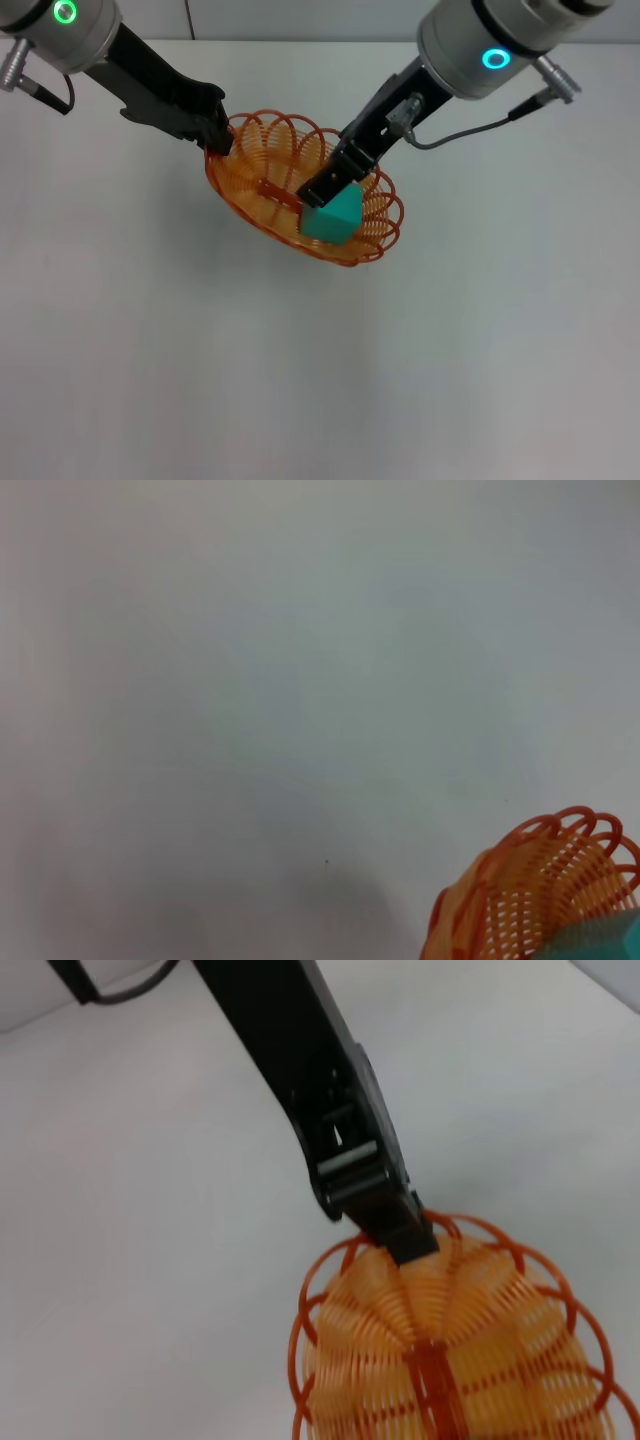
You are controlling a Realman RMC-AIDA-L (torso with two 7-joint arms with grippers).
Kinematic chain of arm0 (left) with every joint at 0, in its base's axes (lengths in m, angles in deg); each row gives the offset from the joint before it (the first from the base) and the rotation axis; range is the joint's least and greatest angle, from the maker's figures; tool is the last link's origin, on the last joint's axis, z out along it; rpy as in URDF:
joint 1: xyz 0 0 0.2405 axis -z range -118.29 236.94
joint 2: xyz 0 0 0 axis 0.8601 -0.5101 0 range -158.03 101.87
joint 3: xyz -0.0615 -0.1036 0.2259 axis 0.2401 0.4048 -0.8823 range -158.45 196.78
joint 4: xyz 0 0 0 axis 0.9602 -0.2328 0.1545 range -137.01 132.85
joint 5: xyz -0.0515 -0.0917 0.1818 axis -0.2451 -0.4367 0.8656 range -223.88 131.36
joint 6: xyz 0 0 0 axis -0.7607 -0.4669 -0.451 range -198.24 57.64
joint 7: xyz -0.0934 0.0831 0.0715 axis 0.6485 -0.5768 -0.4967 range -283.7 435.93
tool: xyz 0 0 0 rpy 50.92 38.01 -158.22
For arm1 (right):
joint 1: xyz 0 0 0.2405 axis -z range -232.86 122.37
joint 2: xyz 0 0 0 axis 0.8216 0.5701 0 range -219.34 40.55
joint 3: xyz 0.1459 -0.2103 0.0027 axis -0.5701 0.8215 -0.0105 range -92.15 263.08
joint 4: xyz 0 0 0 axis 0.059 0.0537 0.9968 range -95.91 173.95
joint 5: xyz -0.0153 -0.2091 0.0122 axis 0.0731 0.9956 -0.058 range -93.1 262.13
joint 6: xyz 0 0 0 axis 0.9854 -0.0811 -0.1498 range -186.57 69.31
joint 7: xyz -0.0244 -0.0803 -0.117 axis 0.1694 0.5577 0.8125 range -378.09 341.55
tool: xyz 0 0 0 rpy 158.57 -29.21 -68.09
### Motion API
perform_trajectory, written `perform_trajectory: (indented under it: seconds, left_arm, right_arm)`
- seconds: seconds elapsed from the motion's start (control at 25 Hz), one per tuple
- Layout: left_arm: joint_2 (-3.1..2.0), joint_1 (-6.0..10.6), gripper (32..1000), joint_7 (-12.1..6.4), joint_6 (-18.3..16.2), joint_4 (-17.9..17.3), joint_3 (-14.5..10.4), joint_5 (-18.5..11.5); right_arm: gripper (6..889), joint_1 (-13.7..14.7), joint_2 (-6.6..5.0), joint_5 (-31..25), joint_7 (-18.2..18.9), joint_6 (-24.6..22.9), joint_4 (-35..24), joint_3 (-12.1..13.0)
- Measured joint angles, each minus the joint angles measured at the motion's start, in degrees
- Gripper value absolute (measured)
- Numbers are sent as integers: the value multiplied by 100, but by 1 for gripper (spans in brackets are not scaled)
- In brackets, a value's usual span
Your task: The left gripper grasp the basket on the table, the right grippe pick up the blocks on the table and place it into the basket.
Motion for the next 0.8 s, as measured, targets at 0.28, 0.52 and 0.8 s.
perform_trajectory:
  seconds: [0.28,0.52,0.8]
  left_arm:
    - [-20,2,94,0,1,0,11,0]
    - [-22,3,94,0,0,0,12,0]
    - [-29,2,94,-5,0,-3,11,0]
  right_arm:
    - [883,229,-9,126,-99,-261,-510,-165]
    - [883,309,-8,204,-101,-335,-585,-228]
    - [883,457,-8,202,-101,-457,-784,-342]
